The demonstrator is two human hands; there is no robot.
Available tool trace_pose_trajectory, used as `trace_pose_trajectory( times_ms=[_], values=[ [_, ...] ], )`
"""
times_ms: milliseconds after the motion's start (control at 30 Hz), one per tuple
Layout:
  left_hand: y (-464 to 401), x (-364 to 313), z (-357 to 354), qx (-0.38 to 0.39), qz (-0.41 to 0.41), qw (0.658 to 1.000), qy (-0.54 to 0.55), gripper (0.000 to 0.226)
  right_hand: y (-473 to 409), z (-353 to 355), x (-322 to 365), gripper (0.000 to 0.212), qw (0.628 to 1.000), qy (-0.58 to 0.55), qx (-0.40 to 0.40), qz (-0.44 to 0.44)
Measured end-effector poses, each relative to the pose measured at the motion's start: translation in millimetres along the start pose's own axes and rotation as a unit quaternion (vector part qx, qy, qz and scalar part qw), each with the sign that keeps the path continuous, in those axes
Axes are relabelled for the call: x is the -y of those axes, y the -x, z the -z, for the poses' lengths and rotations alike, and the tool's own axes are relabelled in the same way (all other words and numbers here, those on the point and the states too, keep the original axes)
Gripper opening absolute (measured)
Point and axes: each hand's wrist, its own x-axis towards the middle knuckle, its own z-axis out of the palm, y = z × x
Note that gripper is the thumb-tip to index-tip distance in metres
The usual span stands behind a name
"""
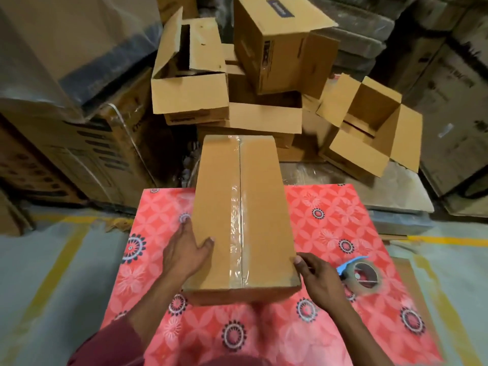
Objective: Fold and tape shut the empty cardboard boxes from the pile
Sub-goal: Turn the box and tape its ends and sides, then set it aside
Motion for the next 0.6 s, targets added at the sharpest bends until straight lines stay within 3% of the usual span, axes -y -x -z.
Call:
trace_pose_trajectory(
  times_ms=[67, 133, 267, 400, 500, 600],
  values=[
    [6, -23, -5, -0.058, -0.012, 0.997, -0.053, 0.089, -9, 24, -28, 0.028, 1.000, 0.002, 0.022, -0.009],
    [16, -61, -18, -0.109, -0.060, 0.992, -0.037, 0.073, -22, 56, -60, 0.019, 0.999, 0.026, 0.034, -0.021],
    [31, -148, -68, -0.125, -0.171, 0.977, 0.002, 0.048, -70, 121, -112, 0.047, 0.983, 0.168, 0.066, -0.033],
    [34, -200, -116, -0.128, -0.198, 0.972, -0.020, 0.043, -117, 147, -146, 0.061, 0.916, 0.345, 0.201, 0.048],
    [43, -219, -136, -0.138, -0.194, 0.971, -0.006, 0.041, -134, 141, -153, 0.060, 0.870, 0.395, 0.279, 0.099],
    [59, -227, -147, -0.132, -0.192, 0.973, -0.007, 0.042, -138, 134, -156, 0.053, 0.844, 0.420, 0.309, 0.125]
  ],
)
